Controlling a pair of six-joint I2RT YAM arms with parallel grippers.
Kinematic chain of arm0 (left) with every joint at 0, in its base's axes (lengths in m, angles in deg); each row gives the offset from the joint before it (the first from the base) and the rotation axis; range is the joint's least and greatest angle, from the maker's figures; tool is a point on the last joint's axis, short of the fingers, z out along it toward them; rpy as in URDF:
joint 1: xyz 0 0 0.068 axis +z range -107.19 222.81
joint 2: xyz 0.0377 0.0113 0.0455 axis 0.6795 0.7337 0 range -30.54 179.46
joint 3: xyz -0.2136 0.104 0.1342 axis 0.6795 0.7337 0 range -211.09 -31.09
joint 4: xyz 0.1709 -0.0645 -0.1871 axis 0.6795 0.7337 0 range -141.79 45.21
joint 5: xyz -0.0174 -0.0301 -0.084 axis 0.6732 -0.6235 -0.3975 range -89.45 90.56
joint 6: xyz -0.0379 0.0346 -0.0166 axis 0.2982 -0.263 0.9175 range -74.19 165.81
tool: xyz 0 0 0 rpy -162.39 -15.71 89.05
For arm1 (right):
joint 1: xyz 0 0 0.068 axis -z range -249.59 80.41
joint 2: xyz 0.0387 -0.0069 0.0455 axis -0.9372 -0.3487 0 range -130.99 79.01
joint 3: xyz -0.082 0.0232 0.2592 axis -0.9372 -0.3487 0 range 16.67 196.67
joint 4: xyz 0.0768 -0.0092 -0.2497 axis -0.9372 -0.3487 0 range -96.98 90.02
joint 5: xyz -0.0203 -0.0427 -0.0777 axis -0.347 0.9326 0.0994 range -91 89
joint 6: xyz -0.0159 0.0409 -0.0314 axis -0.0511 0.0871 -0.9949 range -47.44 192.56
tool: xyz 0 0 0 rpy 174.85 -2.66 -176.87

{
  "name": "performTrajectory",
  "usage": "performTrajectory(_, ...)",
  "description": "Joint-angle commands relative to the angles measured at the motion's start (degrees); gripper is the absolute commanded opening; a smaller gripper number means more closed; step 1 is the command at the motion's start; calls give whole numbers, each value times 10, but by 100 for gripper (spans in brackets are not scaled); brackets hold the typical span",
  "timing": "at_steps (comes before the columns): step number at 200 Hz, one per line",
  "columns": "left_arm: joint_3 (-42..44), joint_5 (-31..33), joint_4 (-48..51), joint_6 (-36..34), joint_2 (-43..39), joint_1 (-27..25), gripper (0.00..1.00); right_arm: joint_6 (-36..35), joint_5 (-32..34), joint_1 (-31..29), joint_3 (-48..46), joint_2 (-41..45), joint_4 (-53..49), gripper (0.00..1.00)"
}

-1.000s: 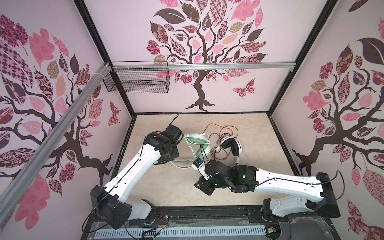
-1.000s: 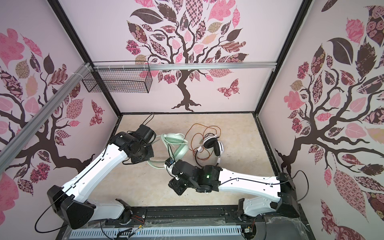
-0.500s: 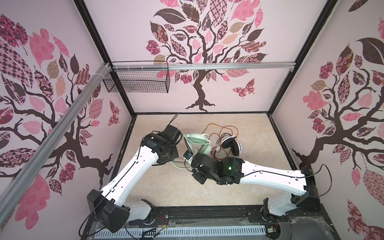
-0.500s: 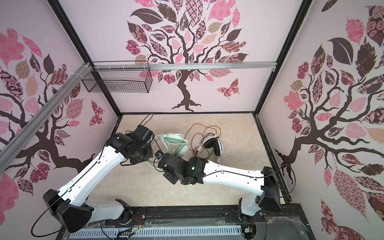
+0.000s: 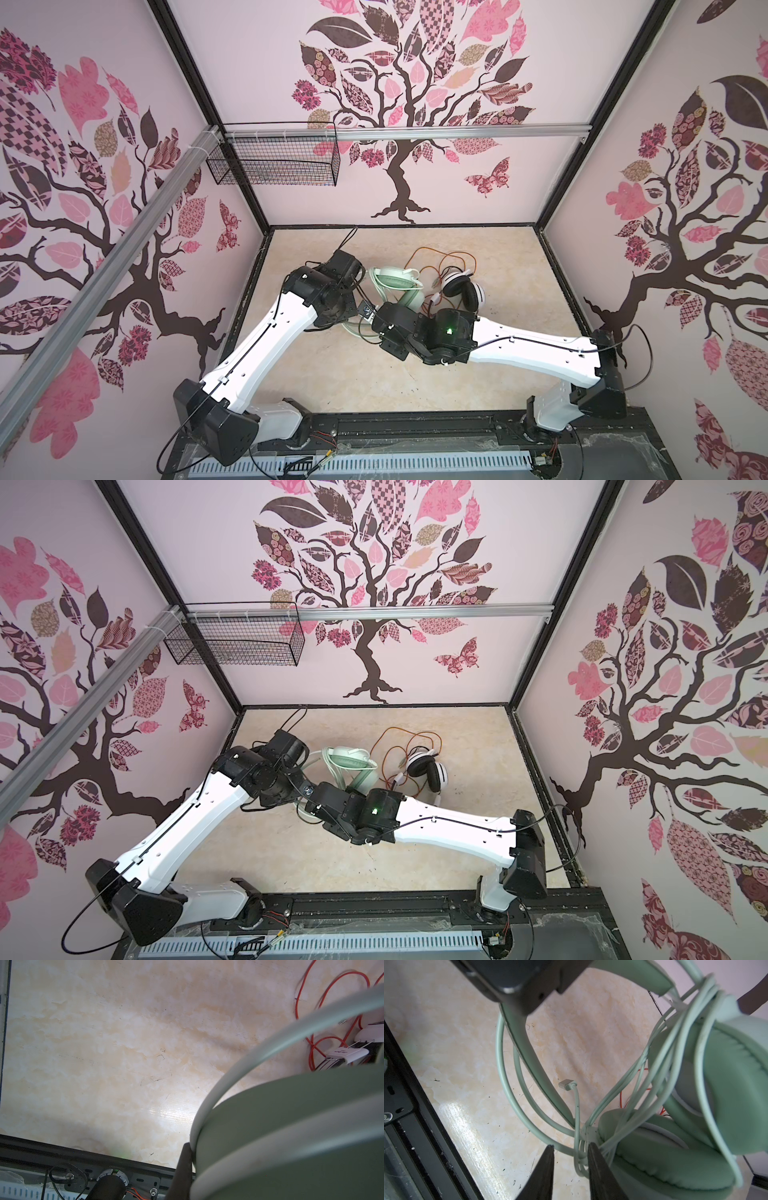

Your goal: Wrap the headphones

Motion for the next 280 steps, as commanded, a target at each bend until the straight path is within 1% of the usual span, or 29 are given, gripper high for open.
performTrajectory(1, -22, -15, -22, -4, -16, -3, 0, -23, 6, 11, 22, -27, -28, 31)
performTrajectory(50, -25, -10, -19, -11, -22, -5, 0, -12, -17, 30, 12, -39, -33, 32)
performTrajectory(77, -30, 3, -14, -16, -23, -5, 0, -5, -63, 33, 1, -32, -38, 33)
performTrajectory(96, -34, 5, -13, -21, -23, -4, 0, -2, -82, 34, -3, -34, -50, 33)
performTrajectory(122, -43, 5, -9, -25, -23, -4, 0, 1, -83, 34, -5, -42, -67, 33)
performTrajectory(148, -50, 3, -7, -27, -28, -4, 0, 10, -51, 33, -3, -53, -83, 32)
performTrajectory(163, -51, 2, -6, -27, -30, -4, 0, 13, -46, 34, 1, -59, -92, 28)
performTrajectory(178, -53, 5, -6, -27, -33, -5, 0, 15, -54, 33, 3, -61, -96, 8)
performTrajectory(189, -53, 7, -6, -28, -32, -4, 0, 18, -60, 33, 2, -60, -96, 0)
performTrajectory(225, -49, 14, -5, -27, -29, -5, 0, 34, -66, 35, 1, -38, -82, 0)
performTrajectory(250, -39, 22, -9, -23, -30, -4, 0, 63, -76, 42, -11, 8, -46, 0)
performTrajectory(280, -21, 28, -17, -19, -27, -4, 0, 101, -108, 44, -47, 79, 13, 0)
